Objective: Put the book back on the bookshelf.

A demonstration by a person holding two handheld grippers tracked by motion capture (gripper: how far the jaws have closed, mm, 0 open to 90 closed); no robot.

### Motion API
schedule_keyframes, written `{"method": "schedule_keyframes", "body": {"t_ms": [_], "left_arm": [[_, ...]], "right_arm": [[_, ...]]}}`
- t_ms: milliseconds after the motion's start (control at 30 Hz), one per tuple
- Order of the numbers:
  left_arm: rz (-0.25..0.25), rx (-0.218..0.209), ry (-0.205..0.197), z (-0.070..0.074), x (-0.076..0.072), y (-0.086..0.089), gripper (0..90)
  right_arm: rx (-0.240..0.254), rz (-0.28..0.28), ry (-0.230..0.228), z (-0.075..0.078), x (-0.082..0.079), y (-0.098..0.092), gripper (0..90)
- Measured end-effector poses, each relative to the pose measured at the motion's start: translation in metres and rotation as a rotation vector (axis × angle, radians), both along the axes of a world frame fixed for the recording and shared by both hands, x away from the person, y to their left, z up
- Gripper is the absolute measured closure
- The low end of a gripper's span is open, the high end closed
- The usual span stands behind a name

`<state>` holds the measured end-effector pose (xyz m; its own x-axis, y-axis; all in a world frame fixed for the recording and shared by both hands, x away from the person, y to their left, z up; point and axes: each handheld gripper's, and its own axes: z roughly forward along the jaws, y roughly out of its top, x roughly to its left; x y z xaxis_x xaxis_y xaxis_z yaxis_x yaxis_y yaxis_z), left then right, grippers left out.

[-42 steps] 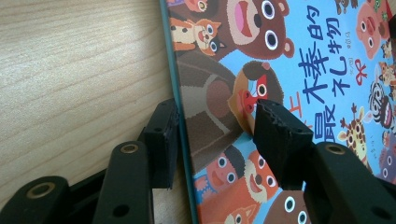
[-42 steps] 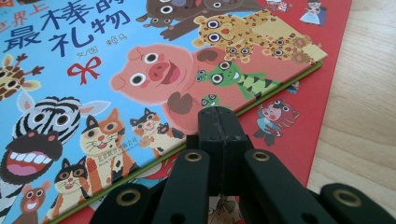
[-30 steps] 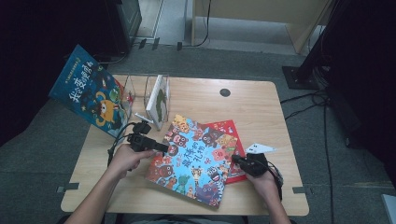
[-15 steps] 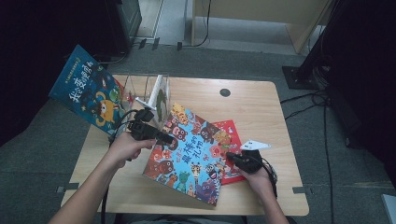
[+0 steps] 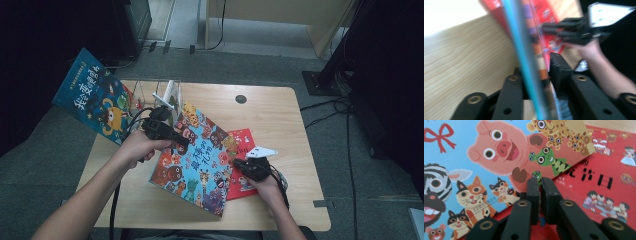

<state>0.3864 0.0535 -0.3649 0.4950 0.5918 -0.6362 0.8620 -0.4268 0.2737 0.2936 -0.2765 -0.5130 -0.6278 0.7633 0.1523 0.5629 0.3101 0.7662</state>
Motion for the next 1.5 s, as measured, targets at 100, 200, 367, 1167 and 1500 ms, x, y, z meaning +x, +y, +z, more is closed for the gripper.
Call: {"method": "schedule_keyframes", "body": {"t_ms": [100, 200, 367, 1167, 1500], "left_arm": [[-0.004, 0.041, -0.006, 0.012, 0.002, -0.001, 76.5], [0.025, 0.042, 0.007, 0.02, 0.006, 0.005, 79.4], [0.03, 0.1, -0.014, 0.037, 0.004, 0.011, 81.2], [0.215, 0.156, -0.066, 0.075, -0.034, 0.121, 80.1], [0.3, 0.158, -0.073, 0.087, -0.05, 0.173, 79.8]], "right_arm": [[-0.03, 0.022, -0.016, 0.002, 0.005, 0.007, 70.7], [-0.057, 0.04, -0.037, 0.003, 0.007, 0.012, 66.8], [-0.03, 0.006, -0.032, 0.008, 0.012, 0.004, 63.0], [-0.048, 0.032, -0.037, 0.002, 0.025, 0.011, 56.6], [-0.033, 0.041, -0.028, 0.001, 0.026, 0.011, 55.3]]}}
